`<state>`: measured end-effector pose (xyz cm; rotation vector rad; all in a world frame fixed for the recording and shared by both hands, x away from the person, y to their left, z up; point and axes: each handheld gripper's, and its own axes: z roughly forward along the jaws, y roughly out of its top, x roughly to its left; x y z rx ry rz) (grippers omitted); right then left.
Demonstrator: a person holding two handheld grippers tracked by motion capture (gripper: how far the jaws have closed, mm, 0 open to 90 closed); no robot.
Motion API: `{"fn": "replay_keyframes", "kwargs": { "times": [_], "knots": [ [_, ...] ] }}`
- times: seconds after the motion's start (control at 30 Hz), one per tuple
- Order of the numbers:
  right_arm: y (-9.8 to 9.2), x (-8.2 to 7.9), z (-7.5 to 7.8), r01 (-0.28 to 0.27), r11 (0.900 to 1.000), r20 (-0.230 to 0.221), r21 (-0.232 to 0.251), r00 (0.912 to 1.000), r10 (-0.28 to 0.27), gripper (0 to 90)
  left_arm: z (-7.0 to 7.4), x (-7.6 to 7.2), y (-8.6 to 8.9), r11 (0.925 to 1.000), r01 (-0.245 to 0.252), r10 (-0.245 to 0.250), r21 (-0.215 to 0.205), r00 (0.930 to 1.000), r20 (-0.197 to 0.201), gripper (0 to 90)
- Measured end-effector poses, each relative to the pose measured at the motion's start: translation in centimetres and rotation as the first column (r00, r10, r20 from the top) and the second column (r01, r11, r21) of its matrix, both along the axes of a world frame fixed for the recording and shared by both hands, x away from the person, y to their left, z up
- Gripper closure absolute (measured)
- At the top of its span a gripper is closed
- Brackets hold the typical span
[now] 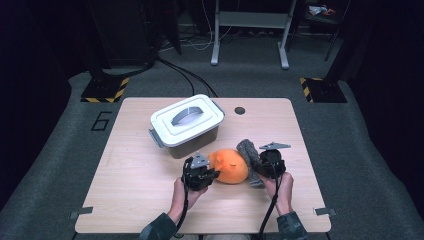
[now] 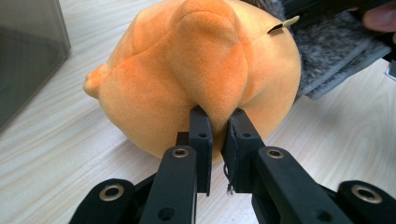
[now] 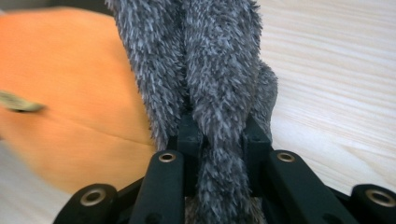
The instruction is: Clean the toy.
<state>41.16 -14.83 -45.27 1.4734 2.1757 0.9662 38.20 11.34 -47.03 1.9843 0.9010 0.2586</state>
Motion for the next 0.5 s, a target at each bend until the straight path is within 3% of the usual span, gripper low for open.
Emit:
{"fn": "replay_keyframes", "kwargs": {
  "times": [0.27,0.5],
  "knots": [
    [-0.7,0.8,-1.6,0.029,1.0,-0.049,-0.004,0.9984,-0.029,74.6,0.1,0.1,0.1,1.0,0.007,-0.007,-0.001,0.9999,-0.008,82.2],
    [0.1,-0.5,1.7,0.0,1.0,0.036,-0.015,0.9994,0.001,74.6,0.1,0.0,0.1,0.9999,-0.007,0.007,-0.008,0.9999,-0.011,82.0]
  ]
}}
